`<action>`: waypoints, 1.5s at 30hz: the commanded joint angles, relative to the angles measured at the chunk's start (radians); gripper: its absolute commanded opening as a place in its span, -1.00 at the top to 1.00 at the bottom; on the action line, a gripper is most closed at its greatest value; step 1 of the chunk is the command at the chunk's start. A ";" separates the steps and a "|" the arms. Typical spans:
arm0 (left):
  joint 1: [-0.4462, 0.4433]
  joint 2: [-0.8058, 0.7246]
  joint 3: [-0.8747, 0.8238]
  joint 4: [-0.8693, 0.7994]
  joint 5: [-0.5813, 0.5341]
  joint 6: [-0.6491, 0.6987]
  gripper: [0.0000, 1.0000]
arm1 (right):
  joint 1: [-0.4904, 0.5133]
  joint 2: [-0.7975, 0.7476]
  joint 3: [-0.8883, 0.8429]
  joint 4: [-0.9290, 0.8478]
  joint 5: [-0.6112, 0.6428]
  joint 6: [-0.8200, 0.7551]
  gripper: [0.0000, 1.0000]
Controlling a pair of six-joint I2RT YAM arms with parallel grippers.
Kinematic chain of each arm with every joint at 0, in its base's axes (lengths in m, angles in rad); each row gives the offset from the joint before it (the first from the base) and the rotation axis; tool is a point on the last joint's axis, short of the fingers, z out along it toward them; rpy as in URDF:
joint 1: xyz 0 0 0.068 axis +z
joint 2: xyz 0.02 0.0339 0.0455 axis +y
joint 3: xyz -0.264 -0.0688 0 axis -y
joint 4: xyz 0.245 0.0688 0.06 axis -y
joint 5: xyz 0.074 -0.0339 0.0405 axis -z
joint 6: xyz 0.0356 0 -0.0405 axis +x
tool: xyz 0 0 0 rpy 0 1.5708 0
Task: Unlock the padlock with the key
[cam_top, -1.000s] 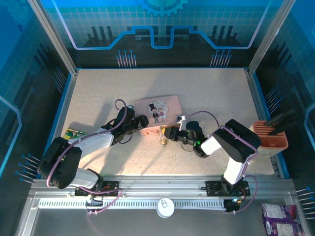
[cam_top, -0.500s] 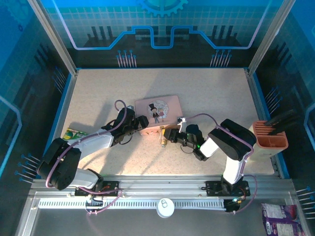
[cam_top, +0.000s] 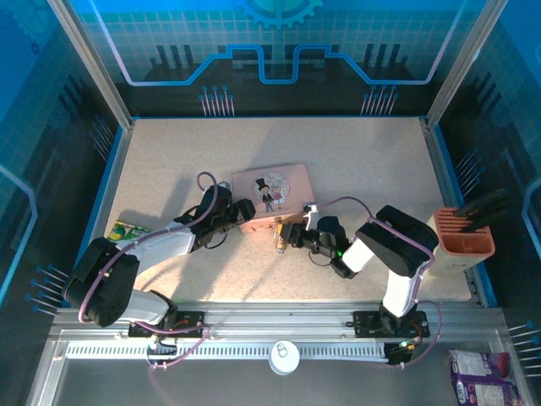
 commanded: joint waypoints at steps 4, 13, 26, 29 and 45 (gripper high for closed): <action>-0.012 -0.003 -0.014 -0.075 -0.004 -0.012 -0.31 | 0.017 0.070 -0.017 -0.065 0.013 0.058 0.48; -0.012 -0.003 -0.021 -0.070 -0.005 -0.017 -0.31 | 0.028 0.071 -0.016 -0.103 0.035 0.062 0.54; -0.013 -0.012 -0.023 -0.071 -0.010 -0.021 -0.31 | 0.064 0.023 -0.006 -0.248 0.101 0.051 0.53; -0.012 -0.013 -0.024 -0.071 -0.010 -0.021 -0.31 | 0.067 0.032 0.004 -0.256 0.094 0.054 0.54; -0.012 -0.018 -0.031 -0.064 -0.013 -0.032 -0.31 | 0.069 0.026 0.008 -0.293 0.137 0.095 0.78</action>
